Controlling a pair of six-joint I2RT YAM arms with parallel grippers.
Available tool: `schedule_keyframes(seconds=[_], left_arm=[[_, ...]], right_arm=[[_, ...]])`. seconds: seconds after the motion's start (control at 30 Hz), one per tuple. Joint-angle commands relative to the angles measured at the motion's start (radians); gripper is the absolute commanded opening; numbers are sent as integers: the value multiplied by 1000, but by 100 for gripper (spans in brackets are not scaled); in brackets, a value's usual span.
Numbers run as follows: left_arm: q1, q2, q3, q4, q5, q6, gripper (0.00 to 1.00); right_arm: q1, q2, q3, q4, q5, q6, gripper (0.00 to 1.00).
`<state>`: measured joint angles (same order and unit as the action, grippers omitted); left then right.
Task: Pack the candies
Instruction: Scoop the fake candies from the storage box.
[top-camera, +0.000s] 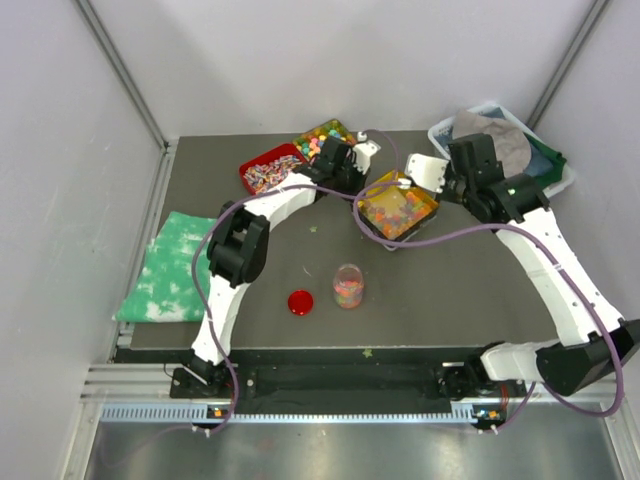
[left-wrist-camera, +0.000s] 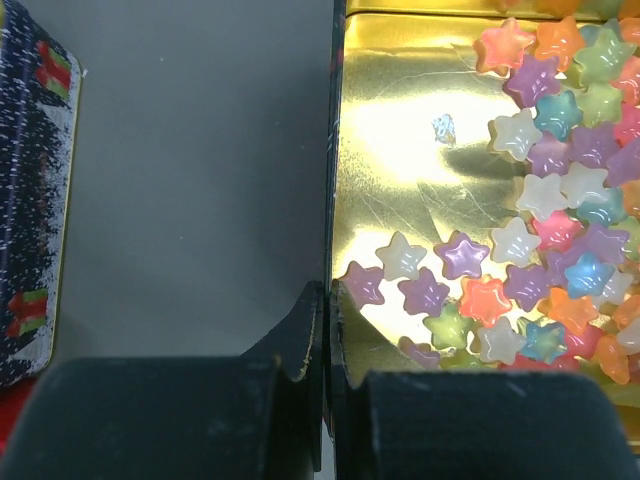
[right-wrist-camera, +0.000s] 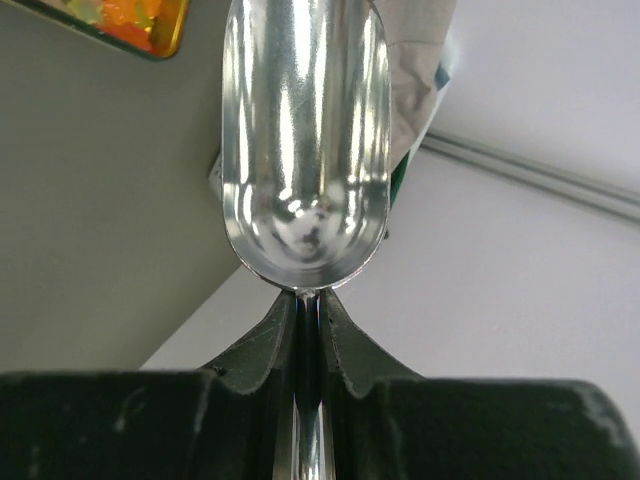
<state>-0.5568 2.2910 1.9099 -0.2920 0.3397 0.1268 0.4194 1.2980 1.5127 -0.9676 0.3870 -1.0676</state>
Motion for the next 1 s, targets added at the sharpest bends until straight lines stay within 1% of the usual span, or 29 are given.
schedule_keyframes(seconds=[0.0, 0.1, 0.13, 0.27, 0.47, 0.5, 0.7, 0.87, 0.97], left_arm=[[11, -146, -5, 145, 96, -98, 0], [31, -146, -11, 159, 145, -124, 0], [37, -146, -17, 175, 172, -160, 0], [55, -156, -44, 218, 254, -203, 0], [84, -163, -83, 284, 364, -283, 0], [86, -163, -87, 321, 370, -289, 0], [98, -162, -107, 379, 450, -320, 0], [98, -159, -100, 379, 409, -313, 0], [92, -157, -78, 331, 316, -250, 0]], right_arm=[[-25, -13, 35, -48, -51, 66, 0], [-28, 20, 96, -83, -50, 67, 0], [-28, 29, 115, -109, -45, 66, 0], [-27, 83, 246, -200, -34, 84, 0], [-25, 98, 306, -195, -2, 96, 0], [-27, 99, 310, -195, 0, 101, 0], [-27, 101, 307, -194, 6, 116, 0], [-27, 107, 319, -189, 15, 109, 0], [-24, 110, 316, -187, 16, 112, 0]])
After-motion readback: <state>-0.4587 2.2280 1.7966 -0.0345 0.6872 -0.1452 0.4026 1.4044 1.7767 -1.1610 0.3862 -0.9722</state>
